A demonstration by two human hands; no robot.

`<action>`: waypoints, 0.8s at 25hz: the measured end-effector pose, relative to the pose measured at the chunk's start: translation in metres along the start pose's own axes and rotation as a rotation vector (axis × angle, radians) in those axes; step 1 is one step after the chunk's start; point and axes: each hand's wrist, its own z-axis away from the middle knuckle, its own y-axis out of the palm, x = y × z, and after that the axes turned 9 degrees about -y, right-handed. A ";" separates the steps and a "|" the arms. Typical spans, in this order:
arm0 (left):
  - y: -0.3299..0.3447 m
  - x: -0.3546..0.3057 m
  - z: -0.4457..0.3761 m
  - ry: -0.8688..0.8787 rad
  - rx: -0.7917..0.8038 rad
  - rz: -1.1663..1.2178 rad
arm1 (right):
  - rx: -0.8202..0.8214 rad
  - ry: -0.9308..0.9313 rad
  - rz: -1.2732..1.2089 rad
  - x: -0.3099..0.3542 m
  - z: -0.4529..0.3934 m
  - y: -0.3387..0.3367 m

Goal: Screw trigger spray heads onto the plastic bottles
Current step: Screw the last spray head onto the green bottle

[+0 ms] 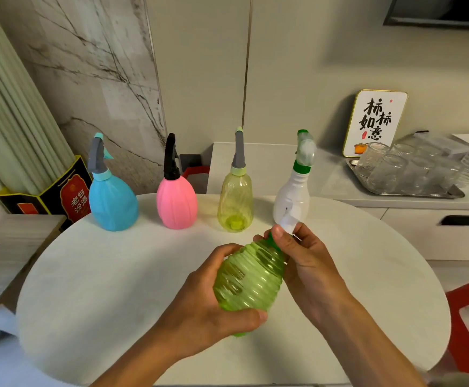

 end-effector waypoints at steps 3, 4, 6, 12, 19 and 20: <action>0.006 0.002 -0.001 -0.014 -0.060 -0.082 | -0.048 0.015 0.063 -0.001 0.001 -0.001; 0.007 0.003 -0.002 -0.008 -0.115 -0.154 | -0.034 0.014 0.105 0.000 0.000 -0.003; 0.009 0.005 -0.003 0.072 -0.305 -0.369 | -0.025 -0.003 0.184 0.003 -0.001 -0.005; -0.006 0.002 -0.002 0.261 -0.436 -0.581 | 0.064 -0.056 0.128 0.010 -0.004 -0.014; -0.023 -0.009 0.000 0.017 -0.002 0.125 | 0.191 -0.022 0.030 0.029 -0.007 -0.021; -0.025 -0.009 0.000 -0.012 0.072 0.220 | 0.205 -0.021 0.009 0.029 -0.006 -0.022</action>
